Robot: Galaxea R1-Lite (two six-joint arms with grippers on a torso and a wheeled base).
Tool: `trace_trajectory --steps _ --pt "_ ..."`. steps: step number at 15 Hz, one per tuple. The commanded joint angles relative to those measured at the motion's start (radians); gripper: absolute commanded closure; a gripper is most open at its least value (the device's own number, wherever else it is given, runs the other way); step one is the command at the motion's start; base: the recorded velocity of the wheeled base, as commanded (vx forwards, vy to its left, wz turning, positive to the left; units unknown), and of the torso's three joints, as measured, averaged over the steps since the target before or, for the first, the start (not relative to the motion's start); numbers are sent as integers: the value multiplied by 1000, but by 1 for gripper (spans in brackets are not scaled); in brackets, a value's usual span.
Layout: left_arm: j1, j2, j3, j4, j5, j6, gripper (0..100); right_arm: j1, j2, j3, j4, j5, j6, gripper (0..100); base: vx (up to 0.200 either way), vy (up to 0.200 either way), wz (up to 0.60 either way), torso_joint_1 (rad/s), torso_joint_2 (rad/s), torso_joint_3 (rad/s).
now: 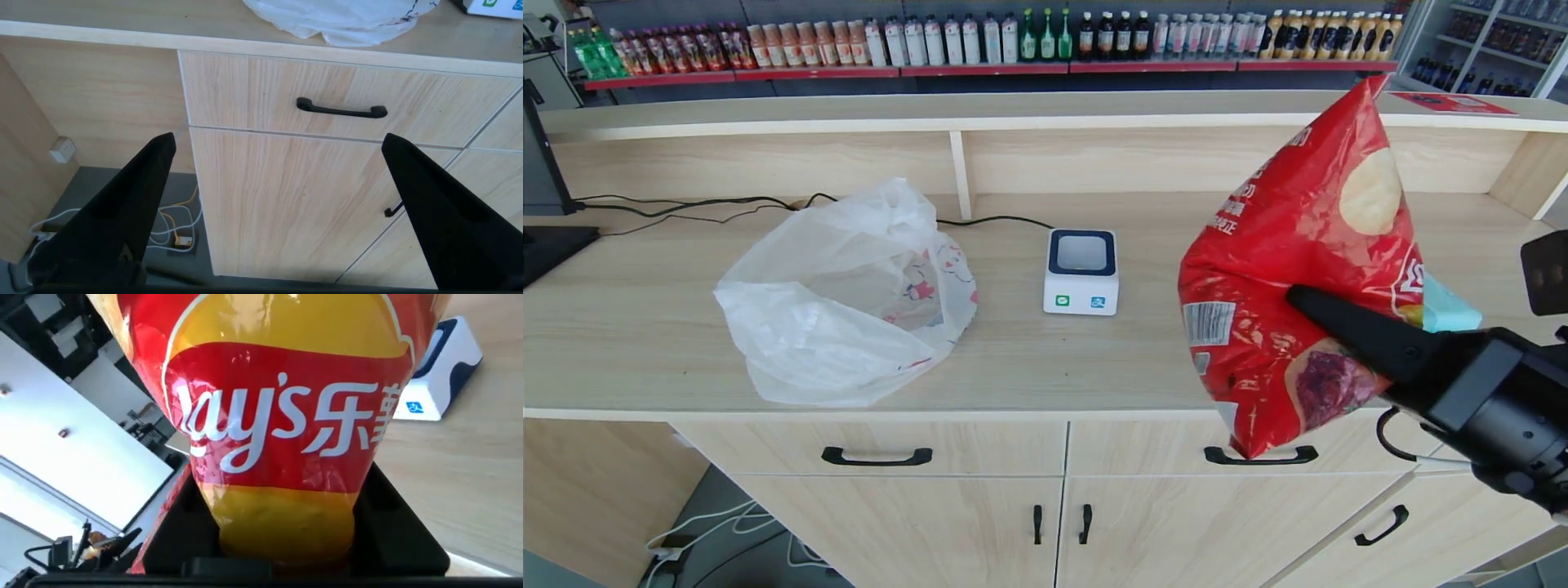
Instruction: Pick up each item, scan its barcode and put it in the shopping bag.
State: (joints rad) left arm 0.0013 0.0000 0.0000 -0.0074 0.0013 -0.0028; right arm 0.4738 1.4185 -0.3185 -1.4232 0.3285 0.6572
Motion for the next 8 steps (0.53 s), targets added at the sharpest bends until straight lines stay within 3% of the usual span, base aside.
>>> trace_trajectory --steps 1,8 --pt "0 0 0 0 0 0 0 22 149 76 -148 6 119 100 0 0 0 0 0 0" --pt "0 0 0 0 0 0 0 131 100 78 -148 4 398 100 0 0 0 0 0 0"
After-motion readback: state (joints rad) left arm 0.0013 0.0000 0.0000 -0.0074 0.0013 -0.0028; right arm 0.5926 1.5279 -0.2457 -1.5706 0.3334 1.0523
